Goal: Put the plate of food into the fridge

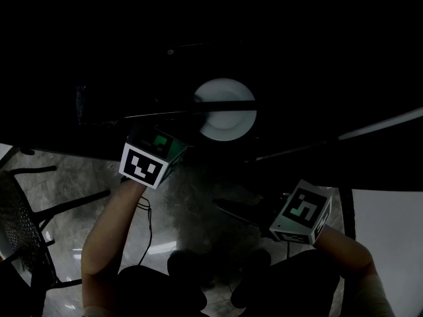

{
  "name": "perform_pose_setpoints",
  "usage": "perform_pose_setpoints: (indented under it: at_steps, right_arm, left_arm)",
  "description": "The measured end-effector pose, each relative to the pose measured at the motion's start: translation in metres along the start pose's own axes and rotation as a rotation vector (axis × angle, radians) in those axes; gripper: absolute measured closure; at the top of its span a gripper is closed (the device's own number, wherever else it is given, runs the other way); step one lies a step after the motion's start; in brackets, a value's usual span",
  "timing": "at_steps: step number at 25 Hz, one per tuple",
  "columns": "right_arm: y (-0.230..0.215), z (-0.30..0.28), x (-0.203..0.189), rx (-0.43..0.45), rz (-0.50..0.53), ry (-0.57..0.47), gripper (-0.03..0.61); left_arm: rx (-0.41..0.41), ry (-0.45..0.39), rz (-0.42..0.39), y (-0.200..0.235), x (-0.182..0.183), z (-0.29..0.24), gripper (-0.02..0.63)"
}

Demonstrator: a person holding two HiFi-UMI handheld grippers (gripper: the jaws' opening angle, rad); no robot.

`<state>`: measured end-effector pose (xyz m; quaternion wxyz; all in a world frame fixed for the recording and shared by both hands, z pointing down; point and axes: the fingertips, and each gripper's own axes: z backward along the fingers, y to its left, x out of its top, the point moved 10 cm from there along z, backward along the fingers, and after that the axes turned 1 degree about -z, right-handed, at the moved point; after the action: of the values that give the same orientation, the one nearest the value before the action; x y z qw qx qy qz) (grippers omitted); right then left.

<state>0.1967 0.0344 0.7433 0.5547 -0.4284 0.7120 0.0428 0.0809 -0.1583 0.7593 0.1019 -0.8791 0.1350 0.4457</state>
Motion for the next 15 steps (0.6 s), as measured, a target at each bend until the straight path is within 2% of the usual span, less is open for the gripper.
perform_pose_setpoints:
  at_steps: [2,3,4,5,6,8,12,15]
  right_arm:
    - [0.000,0.001,0.000,0.000,-0.001,-0.002,0.359]
    - [0.000,0.001,0.000,-0.001,-0.001,-0.002,0.359]
    - [0.000,0.002,0.000,0.000,-0.001,-0.002,0.359]
    - [0.000,0.002,-0.001,0.002,0.000,-0.002,0.359]
    - [0.001,0.003,-0.001,0.004,0.003,-0.001,0.359]
    - [0.001,0.003,-0.001,0.005,0.004,0.002,0.359]
    - [0.001,0.004,0.001,0.005,-0.005,-0.003,0.359]
    - [0.001,0.004,0.000,-0.002,-0.004,0.009,0.359]
  left_arm:
    - [0.013,-0.014,-0.029,-0.002,0.004,0.001,0.379]
    - [0.020,-0.012,-0.059,-0.003,0.006,0.002,0.445]
    - [0.024,-0.005,-0.093,-0.003,0.007,0.002,0.450]
    - [0.024,0.004,-0.117,-0.003,0.007,0.003,0.379]
    - [0.019,0.009,-0.117,-0.002,0.007,0.006,0.337]
    - [-0.008,0.014,-0.055,0.000,0.003,0.010,0.290]
    - [-0.049,0.083,0.019,0.001,-0.009,0.006,0.262]
    - [-0.065,0.097,0.047,0.003,-0.011,0.003,0.264]
